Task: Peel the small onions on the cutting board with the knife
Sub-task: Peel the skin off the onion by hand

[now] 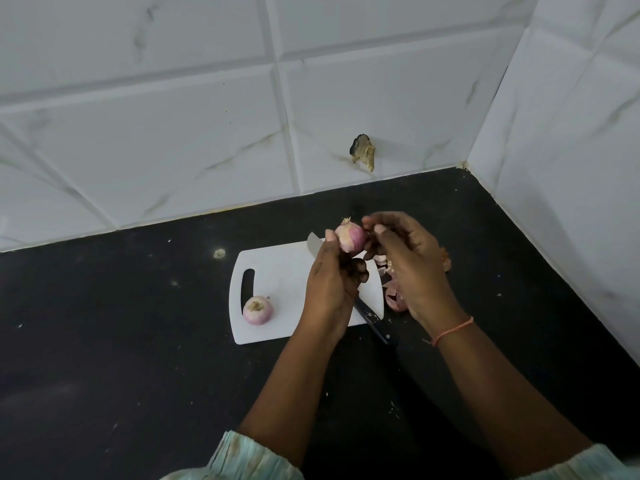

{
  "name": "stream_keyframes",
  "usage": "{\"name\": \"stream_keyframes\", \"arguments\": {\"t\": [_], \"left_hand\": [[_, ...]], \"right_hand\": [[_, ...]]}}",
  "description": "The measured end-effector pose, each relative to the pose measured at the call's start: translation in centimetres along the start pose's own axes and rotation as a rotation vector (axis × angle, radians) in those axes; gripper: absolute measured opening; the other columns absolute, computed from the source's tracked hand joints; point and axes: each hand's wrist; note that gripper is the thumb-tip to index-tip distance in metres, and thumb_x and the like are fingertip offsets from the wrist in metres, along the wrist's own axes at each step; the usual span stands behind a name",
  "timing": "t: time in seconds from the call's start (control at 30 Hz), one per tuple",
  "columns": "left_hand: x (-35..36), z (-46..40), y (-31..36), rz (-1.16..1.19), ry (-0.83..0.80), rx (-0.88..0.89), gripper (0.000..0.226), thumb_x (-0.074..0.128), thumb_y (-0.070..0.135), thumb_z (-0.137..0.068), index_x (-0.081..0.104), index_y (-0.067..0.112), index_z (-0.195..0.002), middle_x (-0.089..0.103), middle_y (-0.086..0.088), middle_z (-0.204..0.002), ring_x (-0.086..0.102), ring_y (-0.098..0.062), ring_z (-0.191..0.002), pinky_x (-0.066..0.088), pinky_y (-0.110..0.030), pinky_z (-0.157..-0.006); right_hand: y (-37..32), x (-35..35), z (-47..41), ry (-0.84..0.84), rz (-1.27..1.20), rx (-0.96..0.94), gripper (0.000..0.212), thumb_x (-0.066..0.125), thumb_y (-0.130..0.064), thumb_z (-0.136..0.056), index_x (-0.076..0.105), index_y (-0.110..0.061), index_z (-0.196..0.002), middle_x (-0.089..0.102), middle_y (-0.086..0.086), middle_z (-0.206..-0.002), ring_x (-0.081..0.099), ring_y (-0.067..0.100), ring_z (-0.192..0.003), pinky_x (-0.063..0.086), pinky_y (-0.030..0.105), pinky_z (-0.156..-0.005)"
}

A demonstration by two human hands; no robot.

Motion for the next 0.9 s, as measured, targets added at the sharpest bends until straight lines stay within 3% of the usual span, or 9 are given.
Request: {"name": "stream_keyframes", "arguments": {"t": [0.1, 0.17, 0.3, 0.4, 0.5, 0.63, 0.8, 0.9], "left_hand": [[-0.1, 0.0, 0.4, -0.012, -0.018, -0.016, 0.054, 0.056, 0.054, -0.088, 0.066, 0.007, -0.113, 0.062, -0.012, -0.097, 0.052, -0.013, -0.073, 0.049, -0.024, -0.067], [-0.1, 0.1, 0.7, -0.025, -0.014, -0.039, 0.060, 0.060, 0.055, -0.084, 0.063, 0.005, -0.117, 0.063, -0.011, -0.098, 0.055, -0.013, -0.075, 0.050, -0.023, -0.066], [0.0, -0.3, 1.3, -0.041, -0.022, -0.069, 0.056, 0.064, 0.055, -0.085, 0.058, 0.009, -0.116, 0.058, -0.007, -0.089, 0.055, -0.011, -0.071, 0.048, -0.020, -0.062], [-0.3, -0.4, 1.6, -0.023, -0.028, -0.068, 0.058, 0.063, 0.052, -0.083, 0.056, 0.007, -0.118, 0.061, -0.005, -0.082, 0.054, -0.011, -0.066, 0.048, -0.020, -0.060], [-0.7, -0.2, 2.0, 0.001, -0.040, -0.057, 0.044, 0.066, 0.043, -0.080, 0.057, 0.007, -0.104, 0.067, -0.005, -0.083, 0.059, -0.011, -0.065, 0.053, -0.021, -0.063], [-0.9, 0.1, 2.3, -0.029, -0.050, -0.010, 0.035, 0.068, 0.041, -0.078, 0.055, 0.011, -0.091, 0.069, -0.005, -0.085, 0.064, -0.012, -0.071, 0.055, -0.024, -0.067], [-0.5, 0.4, 2.4, -0.067, -0.026, 0.011, 0.032, 0.071, 0.039, -0.075, 0.052, 0.013, -0.080, 0.066, -0.003, -0.077, 0.059, -0.012, -0.064, 0.053, -0.024, -0.061], [-0.4, 0.6, 2.2, -0.061, -0.008, -0.010, 0.030, 0.071, 0.038, -0.075, 0.054, 0.014, -0.081, 0.066, -0.003, -0.079, 0.059, -0.012, -0.064, 0.052, -0.023, -0.060]], "right_hand": [[0.2, -0.3, -0.1, -0.102, 0.184, -0.095, 0.028, 0.072, -0.014, -0.086, 0.069, -0.014, -0.113, 0.059, 0.005, -0.111, 0.066, 0.013, -0.099, 0.055, 0.025, -0.085], [0.5, -0.4, -0.3, -0.094, 0.272, -0.119, 0.025, 0.073, -0.013, -0.086, 0.071, -0.019, -0.109, 0.057, 0.002, -0.107, 0.065, 0.014, -0.096, 0.056, 0.025, -0.084], [0.5, -0.3, -0.2, -0.015, 0.218, -0.118, 0.015, 0.074, -0.006, -0.084, 0.069, -0.015, -0.094, 0.064, 0.007, -0.099, 0.068, 0.017, -0.088, 0.057, 0.025, -0.072], [0.6, -0.3, -0.2, 0.024, 0.203, -0.111, 0.010, 0.072, -0.007, -0.086, 0.067, -0.012, -0.094, 0.068, 0.010, -0.098, 0.069, 0.014, -0.088, 0.056, 0.021, -0.074], [0.6, -0.6, -0.4, 0.020, 0.209, -0.127, 0.008, 0.068, -0.009, -0.089, 0.067, -0.012, -0.096, 0.068, 0.008, -0.099, 0.069, 0.014, -0.091, 0.058, 0.027, -0.079], [0.5, -0.2, -0.1, -0.076, 0.247, -0.205, 0.026, 0.074, -0.015, -0.083, 0.067, -0.013, -0.108, 0.061, 0.005, -0.105, 0.065, 0.013, -0.091, 0.054, 0.019, -0.078], [0.8, 0.0, -0.4, 0.053, 0.238, -0.213, 0.004, 0.070, -0.011, -0.087, 0.067, -0.011, -0.090, 0.065, 0.007, -0.091, 0.067, 0.015, -0.085, 0.056, 0.022, -0.074], [0.8, -0.3, -0.5, 0.053, 0.274, -0.120, 0.004, 0.067, -0.014, -0.090, 0.066, -0.013, -0.093, 0.069, 0.003, -0.092, 0.068, 0.012, -0.086, 0.056, 0.021, -0.075]]}}
Point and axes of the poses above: each hand's wrist, its own z-axis away from the middle knuckle, its own x-axis out of the palm, y = z × x
